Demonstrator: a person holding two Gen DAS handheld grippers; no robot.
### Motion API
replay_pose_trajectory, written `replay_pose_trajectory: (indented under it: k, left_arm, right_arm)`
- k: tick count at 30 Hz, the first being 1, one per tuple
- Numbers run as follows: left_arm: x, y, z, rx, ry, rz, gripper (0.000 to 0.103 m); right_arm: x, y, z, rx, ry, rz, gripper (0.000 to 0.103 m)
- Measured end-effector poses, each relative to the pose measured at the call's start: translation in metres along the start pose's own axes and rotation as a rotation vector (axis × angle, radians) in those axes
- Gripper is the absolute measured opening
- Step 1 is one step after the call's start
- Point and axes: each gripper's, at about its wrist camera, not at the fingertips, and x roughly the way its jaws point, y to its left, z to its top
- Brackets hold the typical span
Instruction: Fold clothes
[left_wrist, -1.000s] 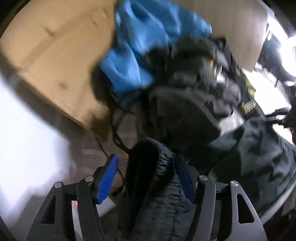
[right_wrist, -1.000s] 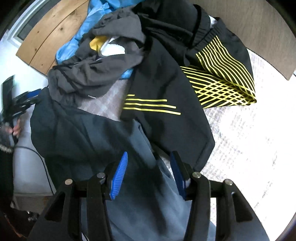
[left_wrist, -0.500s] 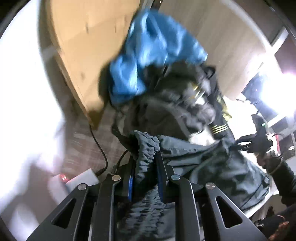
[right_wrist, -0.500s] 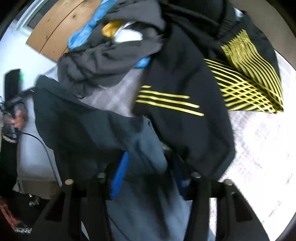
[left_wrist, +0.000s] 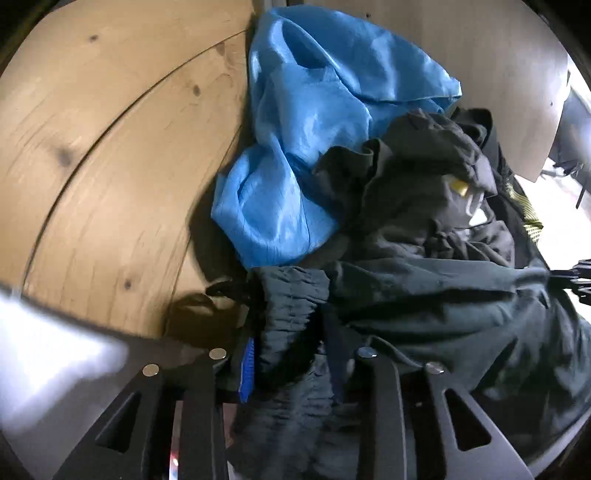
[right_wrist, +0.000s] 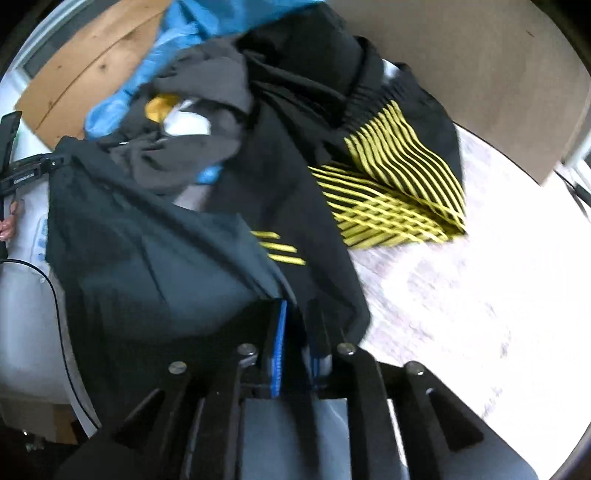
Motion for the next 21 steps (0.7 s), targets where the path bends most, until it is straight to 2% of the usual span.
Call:
replay_pose_trajectory:
  k: [2,5,7,10,15,19,21]
  left_arm:
    - [-0.009,0.006,0.002,0.008,0.001,-0.023,0.037]
    - [-0.027,0.015,-0.001,0.034,-0.008,0.024,0.039]
    - [-0.045,0.023,-0.006,0.033,-0.027,0.058,0.038]
    - [-0.079,0.027,-0.018,0.017,-0.079,0.059,0.038]
    - [-0.137,-0.012,-0.045,0.111,-0.190,-0.059,0.038]
    - [-0.160,-0.067,-0.061,0.170,-0.209,-0.191,0.038]
    - [-0.170,-0.103,-0.073,0.230,-0.205,-0.233,0.038]
  right_arm:
    - [-0.013,0.002,-0.005,-0.018,-0.022,-0.021,0.017]
    - [-0.040,0.012,-0.013,-0.057,-0.064,-0.036,0.020]
    - [-0.063,0.014,-0.023,-0.047,-0.099,0.000,0.020]
    - [-0.098,0.010,-0.046,-0.011,-0.154,0.024,0.020]
    - [-0.182,-0.015,-0.103,0.143,-0.282,0.016,0.020]
    - [-0.248,-0.054,-0.177,0.288,-0.358,-0.100,0.020]
    - [-0.275,-0.074,-0.217,0.365,-0.381,-0.154,0.020]
